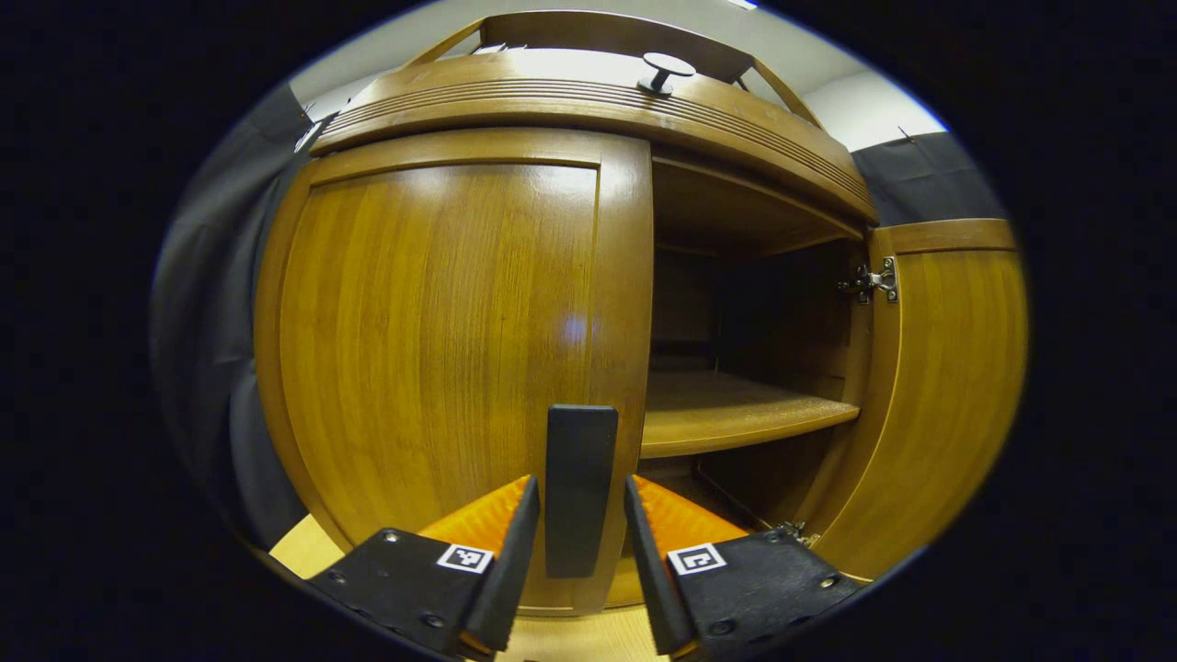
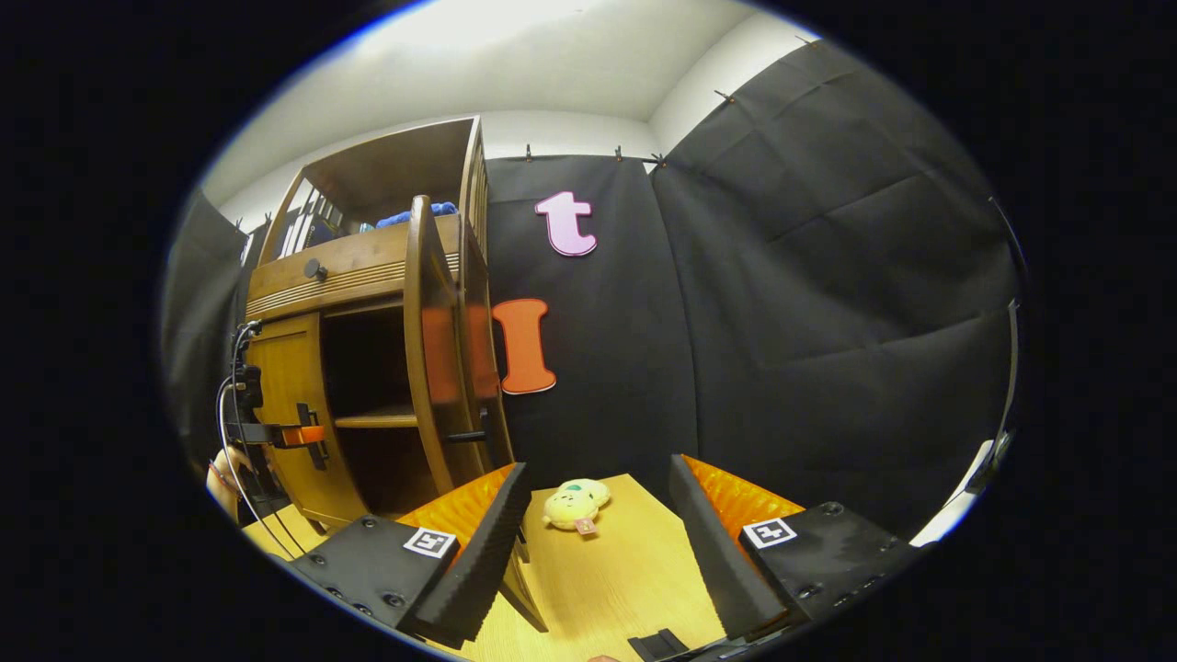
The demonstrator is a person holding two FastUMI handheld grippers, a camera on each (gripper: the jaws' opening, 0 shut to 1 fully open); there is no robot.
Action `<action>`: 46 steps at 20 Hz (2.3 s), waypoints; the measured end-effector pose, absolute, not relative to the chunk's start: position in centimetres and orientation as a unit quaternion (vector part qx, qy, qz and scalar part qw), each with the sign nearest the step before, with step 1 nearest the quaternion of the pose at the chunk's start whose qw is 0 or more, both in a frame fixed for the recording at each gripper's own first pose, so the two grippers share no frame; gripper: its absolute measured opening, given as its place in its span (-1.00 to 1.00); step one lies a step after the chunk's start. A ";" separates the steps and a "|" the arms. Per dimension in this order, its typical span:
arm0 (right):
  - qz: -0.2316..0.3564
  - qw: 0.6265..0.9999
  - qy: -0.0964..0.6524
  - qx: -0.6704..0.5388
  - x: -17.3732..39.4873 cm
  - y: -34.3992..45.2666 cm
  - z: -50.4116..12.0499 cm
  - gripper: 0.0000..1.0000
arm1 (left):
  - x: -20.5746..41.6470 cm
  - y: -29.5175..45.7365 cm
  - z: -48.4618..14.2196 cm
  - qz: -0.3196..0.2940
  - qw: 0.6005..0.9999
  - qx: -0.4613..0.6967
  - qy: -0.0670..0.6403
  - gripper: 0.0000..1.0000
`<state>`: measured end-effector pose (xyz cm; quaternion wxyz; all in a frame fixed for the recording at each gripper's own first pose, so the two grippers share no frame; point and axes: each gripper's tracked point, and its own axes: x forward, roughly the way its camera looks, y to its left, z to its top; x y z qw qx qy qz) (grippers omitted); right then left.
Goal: Open the right door of the double-door shoe cabinet with the right hand, and open the left door with the left hand.
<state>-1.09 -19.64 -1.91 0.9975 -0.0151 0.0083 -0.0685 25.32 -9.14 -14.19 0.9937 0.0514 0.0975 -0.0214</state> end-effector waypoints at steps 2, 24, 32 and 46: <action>-0.067 0.998 0.010 -0.012 -1.1 -19.5 -2.0 0.96 | 25.5 -8.5 -14.3 -0.013 0.994 0.053 0.097 -0.17; -0.060 0.997 0.001 -0.043 -4.5 -14.6 -0.5 0.95 | 19.8 -8.2 -13.5 -0.081 0.990 0.058 0.102 -0.65; -0.060 0.996 -0.008 -0.064 -6.3 -12.1 0.8 0.93 | 16.9 -7.5 -12.8 -0.106 0.987 0.053 0.106 -0.65; -0.045 0.997 -0.008 -0.065 -7.5 -7.4 0.7 0.79 | 11.2 -4.3 -11.1 -0.143 0.982 0.052 0.113 -0.60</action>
